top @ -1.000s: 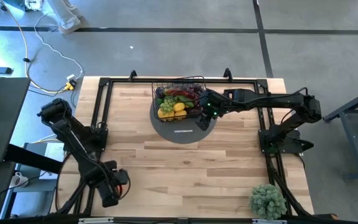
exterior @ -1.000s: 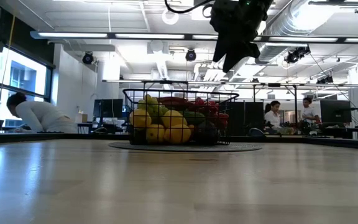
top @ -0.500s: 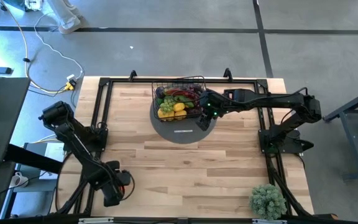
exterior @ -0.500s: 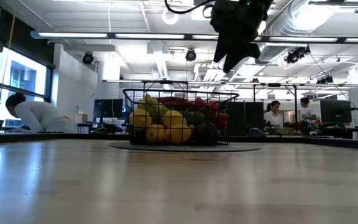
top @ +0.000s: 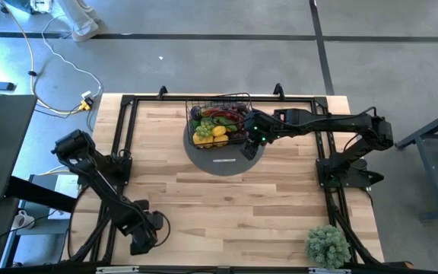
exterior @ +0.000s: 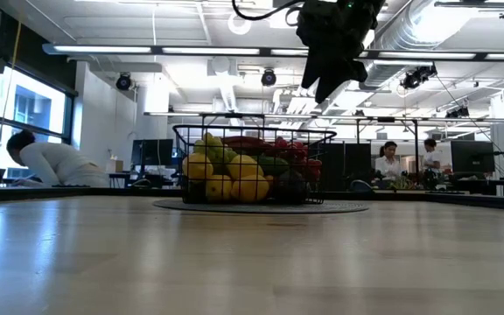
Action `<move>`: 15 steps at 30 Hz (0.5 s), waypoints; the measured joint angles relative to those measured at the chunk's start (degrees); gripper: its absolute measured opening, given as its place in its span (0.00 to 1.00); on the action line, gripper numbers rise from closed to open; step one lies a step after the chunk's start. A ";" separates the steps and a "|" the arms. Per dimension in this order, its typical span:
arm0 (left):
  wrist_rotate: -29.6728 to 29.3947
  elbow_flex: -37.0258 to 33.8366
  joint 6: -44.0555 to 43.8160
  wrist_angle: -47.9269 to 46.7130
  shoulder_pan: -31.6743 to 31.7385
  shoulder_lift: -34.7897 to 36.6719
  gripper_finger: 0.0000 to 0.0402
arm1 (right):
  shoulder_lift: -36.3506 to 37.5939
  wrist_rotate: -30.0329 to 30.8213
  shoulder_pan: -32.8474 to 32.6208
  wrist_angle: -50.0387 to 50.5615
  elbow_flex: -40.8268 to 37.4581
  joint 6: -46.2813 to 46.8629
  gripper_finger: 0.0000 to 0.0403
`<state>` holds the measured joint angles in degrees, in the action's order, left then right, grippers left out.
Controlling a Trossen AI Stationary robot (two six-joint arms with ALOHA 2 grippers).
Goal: Build produce basket
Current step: Put the orange into the wire basket
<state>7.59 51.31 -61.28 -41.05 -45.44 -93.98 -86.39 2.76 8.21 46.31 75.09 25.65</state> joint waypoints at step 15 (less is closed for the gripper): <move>-0.04 0.02 -0.02 1.96 0.49 -2.75 0.48 | 0.00 -0.28 0.00 0.96 0.00 2.37 0.60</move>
<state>7.55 51.33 -61.30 -39.09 -44.95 -96.73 -86.39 2.49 8.21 47.27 75.09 28.02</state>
